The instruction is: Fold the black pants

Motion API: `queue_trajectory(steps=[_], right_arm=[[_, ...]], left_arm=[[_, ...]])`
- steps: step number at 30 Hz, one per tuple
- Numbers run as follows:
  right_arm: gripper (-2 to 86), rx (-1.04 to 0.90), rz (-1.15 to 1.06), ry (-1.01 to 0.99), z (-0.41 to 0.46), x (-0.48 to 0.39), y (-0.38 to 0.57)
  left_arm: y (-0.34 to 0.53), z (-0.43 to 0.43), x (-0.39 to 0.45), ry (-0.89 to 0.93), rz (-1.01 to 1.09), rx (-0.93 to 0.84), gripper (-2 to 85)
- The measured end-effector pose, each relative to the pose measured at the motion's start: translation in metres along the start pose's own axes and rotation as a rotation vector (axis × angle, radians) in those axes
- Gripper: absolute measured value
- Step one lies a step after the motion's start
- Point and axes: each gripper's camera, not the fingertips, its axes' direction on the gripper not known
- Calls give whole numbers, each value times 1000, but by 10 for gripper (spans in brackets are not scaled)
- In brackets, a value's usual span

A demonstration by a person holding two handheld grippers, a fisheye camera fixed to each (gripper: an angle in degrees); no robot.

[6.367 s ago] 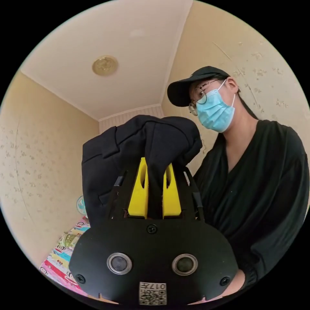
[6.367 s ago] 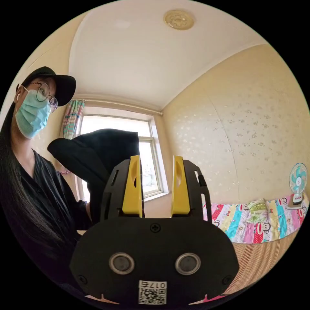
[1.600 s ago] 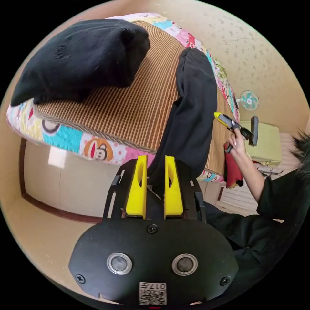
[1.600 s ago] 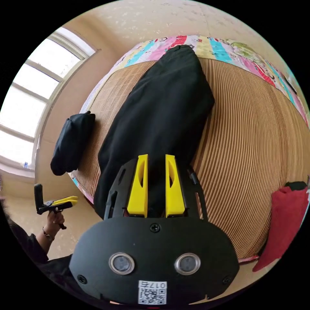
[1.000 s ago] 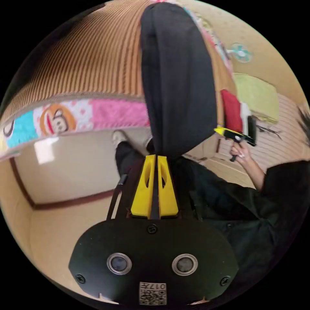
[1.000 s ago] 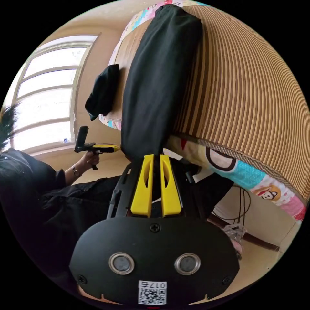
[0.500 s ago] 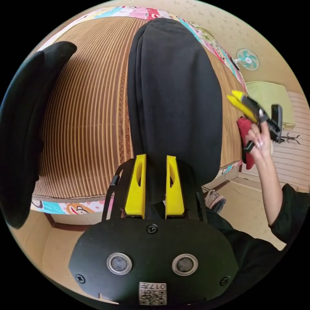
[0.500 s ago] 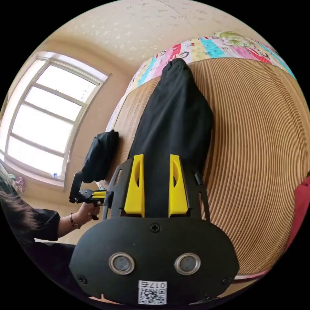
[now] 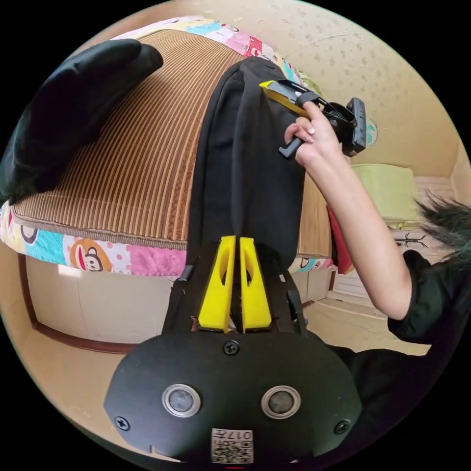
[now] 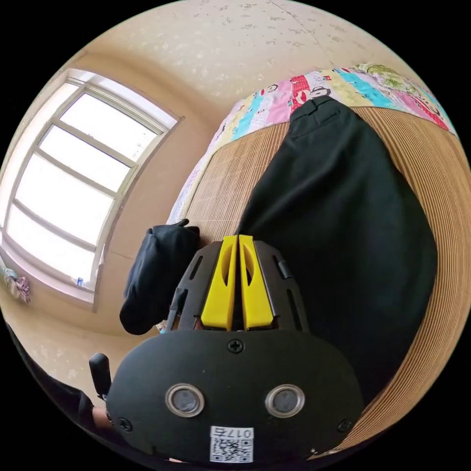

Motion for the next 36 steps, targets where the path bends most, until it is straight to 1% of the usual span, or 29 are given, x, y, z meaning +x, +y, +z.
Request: queue_trajectory(steps=[2,3,4,6,8,9,10,11,13,15,17,19,23,25,26,27,28,30,32,33,34,35,36], right_arm=[[13,-45,-38,-70,15,-2,-7],[13,-108,-97,-107,37,-2,-10],[16,-231,-116,-129,63,1,-12],[21,-362,-130,-120,77,3,-12],[32,-296,-193,-74,45,-1,-6],[44,-246,-191,-34,16,4,1],[60,-230,-153,-7,-13,15,9],[69,-229,-128,7,-28,23,15],[93,-197,-17,139,-82,57,45],[98,-160,57,215,-116,79,75],[99,-202,130,162,-129,96,104],[98,-303,182,72,-123,102,141],[85,-332,228,50,-118,85,188],[58,-341,295,53,-123,80,211],[51,-353,310,44,-125,79,215],[42,-316,327,26,-138,75,220],[37,-270,318,2,-157,69,222],[35,-237,297,0,-179,65,223],[37,-294,265,60,-184,71,227],[42,-373,254,85,-179,81,229],[52,-425,289,81,-178,95,227],[59,-426,294,60,-180,100,224],[72,-378,289,0,-192,111,216]], left_arm=[[13,-15,-9,38,-36,69,7],[18,-20,-19,7,-96,96,9],[19,-22,-29,-54,-151,101,12],[14,-20,-43,-135,-214,78,28],[1,-16,-53,-53,-204,37,68],[-9,-14,-56,43,-174,16,99],[-19,-15,-56,84,-152,17,105],[-23,-16,-56,78,-144,24,108],[-42,-19,-51,-3,-103,57,108],[-57,-15,-51,-33,-83,51,106],[-66,-7,-54,-36,-89,14,101],[-63,5,-56,-21,-104,-34,89],[-45,8,-54,-35,-105,-58,67],[-36,7,-54,-41,-94,-75,36],[-35,6,-54,-37,-88,-80,31],[-33,1,-53,-16,-76,-89,23],[-32,-6,-49,15,-41,-89,19],[-30,-19,-42,72,48,-76,16],[-30,-23,-46,33,30,-95,19],[-31,-18,-51,-6,7,-144,24],[-34,-11,-58,-38,-24,-193,32],[-35,-9,-60,-45,-35,-203,41],[-41,-11,-61,-18,-22,-190,61]])
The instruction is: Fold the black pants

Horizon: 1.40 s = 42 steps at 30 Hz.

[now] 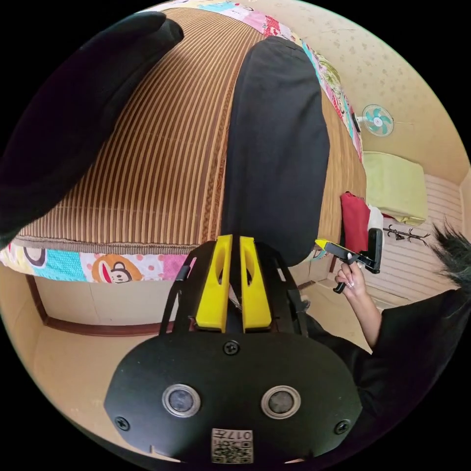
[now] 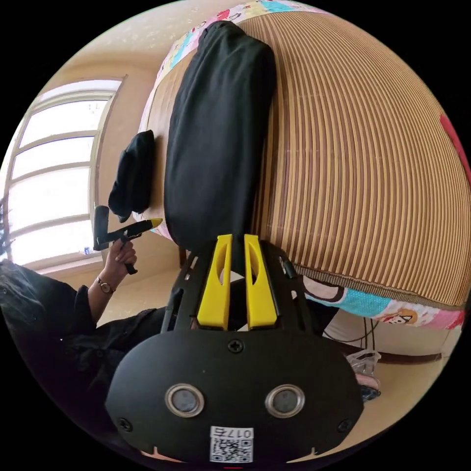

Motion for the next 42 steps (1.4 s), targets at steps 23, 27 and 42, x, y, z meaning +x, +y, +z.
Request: queue_trajectory(steps=[23,27,42], right_arm=[[1,51,-236,-714,-87,2,-52],[-3,227,-438,-758,-203,-69,13],[-3,416,-514,-361,-372,-159,-109]], left_arm=[[-70,-43,-43,664,202,-31,36],[7,-157,18,797,477,179,33],[-73,-278,207,428,630,336,27]])
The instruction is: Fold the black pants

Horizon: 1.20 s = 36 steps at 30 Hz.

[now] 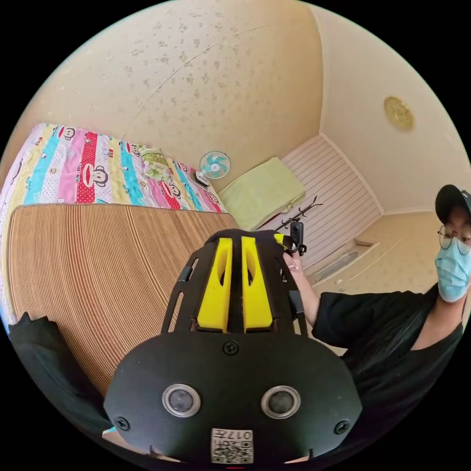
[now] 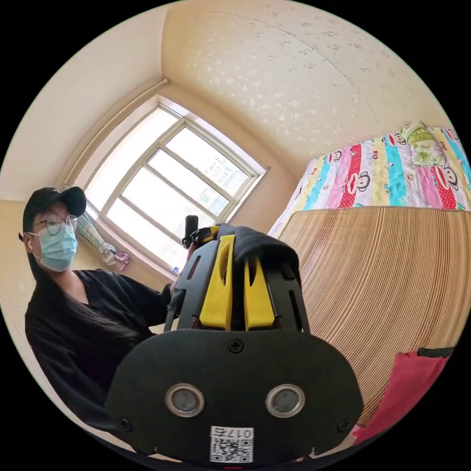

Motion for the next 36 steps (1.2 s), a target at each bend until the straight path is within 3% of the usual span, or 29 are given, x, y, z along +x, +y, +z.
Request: queue_trajectory(steps=[6,8,12,16,20,22,24,26,29,30,33,36], right_arm=[[5,-121,80,158,59,79,17],[15,-206,178,194,86,115,59],[72,-425,612,288,132,208,195],[92,-397,739,147,125,235,233],[127,-303,729,231,94,246,192],[142,-127,719,269,64,251,161],[157,-102,708,309,64,260,143],[175,-173,714,299,87,281,135],[178,-338,769,91,155,314,150],[175,-391,769,22,185,314,160],[153,-380,769,66,202,293,168],[90,-411,746,-102,220,257,167]], left_arm=[[31,56,-65,-118,-65,-51,43],[72,85,-90,-178,-139,-148,50],[203,153,-152,-289,-435,-464,80],[266,177,-158,-157,-513,-601,81],[244,163,-169,-215,-542,-457,120],[216,158,-185,-189,-551,-304,135],[197,170,-200,-169,-558,-278,145],[186,198,-216,-163,-575,-339,155],[194,259,-226,-43,-640,-534,144],[202,266,-220,-26,-664,-521,141],[227,261,-194,-80,-676,-444,119],[252,244,-165,-65,-712,-456,86]])
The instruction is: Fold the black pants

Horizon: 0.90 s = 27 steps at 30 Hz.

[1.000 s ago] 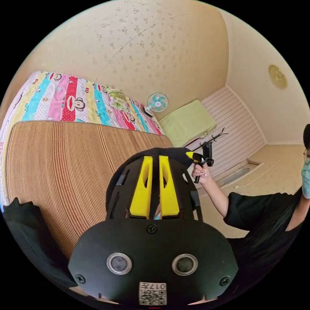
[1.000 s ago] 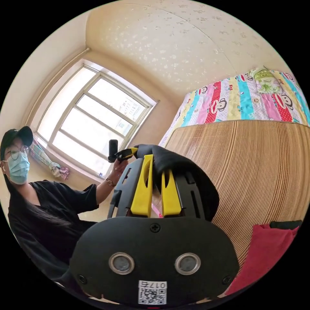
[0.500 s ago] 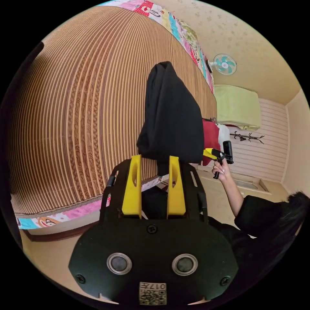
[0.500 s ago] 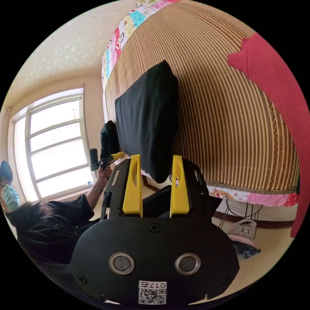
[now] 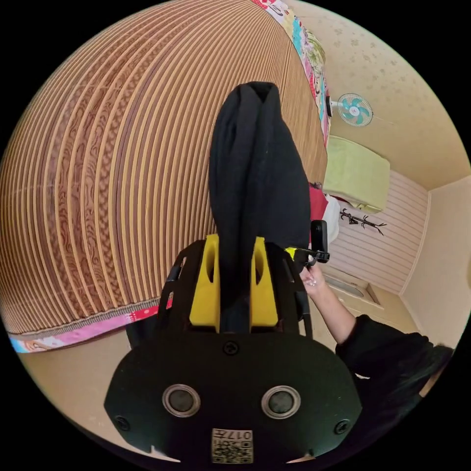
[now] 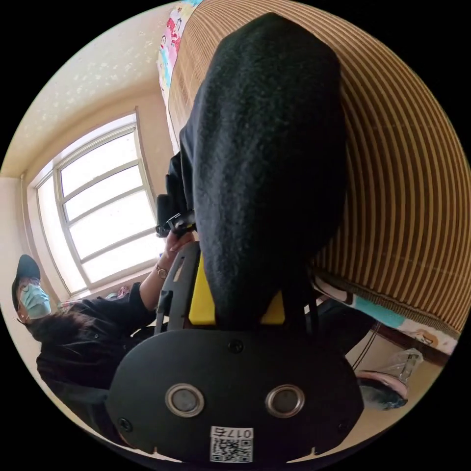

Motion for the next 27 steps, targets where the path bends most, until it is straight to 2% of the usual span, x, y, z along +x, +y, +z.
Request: queue_trajectory(steps=[3,8,10,13,15,18,20,21,22,24,27], right_arm=[[60,-61,-124,-15,24,-67,5],[51,-234,-349,8,93,-204,-18],[53,-297,-477,-8,133,-273,-35],[61,-339,-560,-63,191,-340,-73],[76,-331,-557,-43,231,-364,-107],[121,-292,-347,189,278,-366,-163],[129,-271,-295,333,281,-368,-173],[123,-261,-311,398,274,-372,-168],[110,-278,-363,406,264,-374,-157],[94,-316,-414,431,239,-366,-134],[93,-272,-365,589,168,-322,-86]], left_arm=[[57,-25,23,-38,30,52,81],[152,-107,66,-117,-3,270,79],[197,-160,86,-145,-10,425,80],[236,-229,104,-199,-31,619,86],[241,-265,108,-293,-50,709,100],[218,-298,88,-506,-161,849,117],[179,-291,57,-637,-284,745,128],[151,-271,31,-702,-386,615,135],[129,-240,2,-715,-488,461,144],[117,-192,-22,-716,-621,319,146],[143,-150,7,-772,-653,446,108]])
